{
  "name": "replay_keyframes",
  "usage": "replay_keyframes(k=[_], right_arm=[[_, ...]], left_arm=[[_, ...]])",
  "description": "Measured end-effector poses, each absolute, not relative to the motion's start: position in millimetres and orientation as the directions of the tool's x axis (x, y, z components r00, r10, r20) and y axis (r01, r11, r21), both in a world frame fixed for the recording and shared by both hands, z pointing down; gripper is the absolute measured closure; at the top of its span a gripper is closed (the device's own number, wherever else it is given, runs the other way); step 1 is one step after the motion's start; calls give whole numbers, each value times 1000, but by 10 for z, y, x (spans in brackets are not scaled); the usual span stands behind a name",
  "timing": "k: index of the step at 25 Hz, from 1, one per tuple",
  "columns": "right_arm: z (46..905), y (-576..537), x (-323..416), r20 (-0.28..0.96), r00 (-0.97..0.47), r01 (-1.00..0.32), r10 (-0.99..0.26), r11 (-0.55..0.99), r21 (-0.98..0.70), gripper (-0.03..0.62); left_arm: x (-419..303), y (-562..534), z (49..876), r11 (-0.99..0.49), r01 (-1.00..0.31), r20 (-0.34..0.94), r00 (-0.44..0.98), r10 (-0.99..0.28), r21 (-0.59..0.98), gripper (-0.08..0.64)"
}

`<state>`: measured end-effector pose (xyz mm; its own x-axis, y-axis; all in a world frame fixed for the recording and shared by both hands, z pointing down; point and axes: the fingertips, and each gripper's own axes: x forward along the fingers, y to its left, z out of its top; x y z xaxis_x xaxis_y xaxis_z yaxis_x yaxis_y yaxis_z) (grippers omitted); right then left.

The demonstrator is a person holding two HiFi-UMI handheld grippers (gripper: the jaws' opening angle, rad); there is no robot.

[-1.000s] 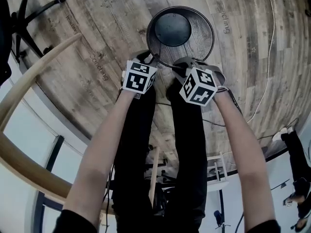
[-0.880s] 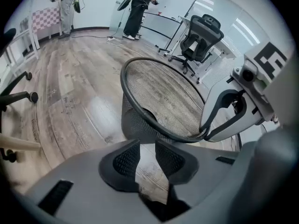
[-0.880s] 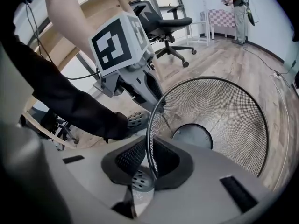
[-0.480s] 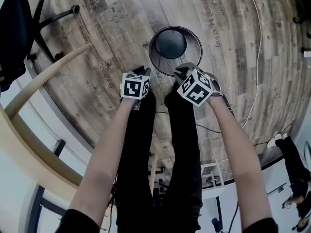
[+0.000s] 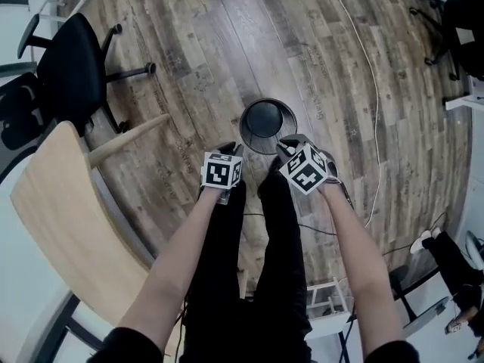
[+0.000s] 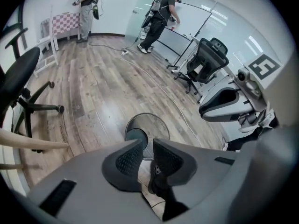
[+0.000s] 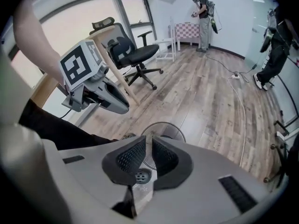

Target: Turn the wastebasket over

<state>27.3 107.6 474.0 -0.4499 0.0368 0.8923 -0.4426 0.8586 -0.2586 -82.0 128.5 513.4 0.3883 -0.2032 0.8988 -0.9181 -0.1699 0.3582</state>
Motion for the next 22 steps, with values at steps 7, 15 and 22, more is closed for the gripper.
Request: replay_keyframes(k=[7, 15, 22], right_arm=[[3522, 680, 488, 846, -493, -632, -203, 752, -188, 538], [1925, 426, 610, 664, -569, -736, -486, 660, -147, 545], [693, 82, 534, 451, -576, -795, -682, 596, -113, 546]], left_arm=[[-587, 851, 3792, -319, -877, 833, 455, -316, 358, 488], [-281, 403, 2141, -458, -801, 652, 588, -479, 385, 505], [-219, 53, 835, -567, -753, 452, 656, -605, 334, 515]])
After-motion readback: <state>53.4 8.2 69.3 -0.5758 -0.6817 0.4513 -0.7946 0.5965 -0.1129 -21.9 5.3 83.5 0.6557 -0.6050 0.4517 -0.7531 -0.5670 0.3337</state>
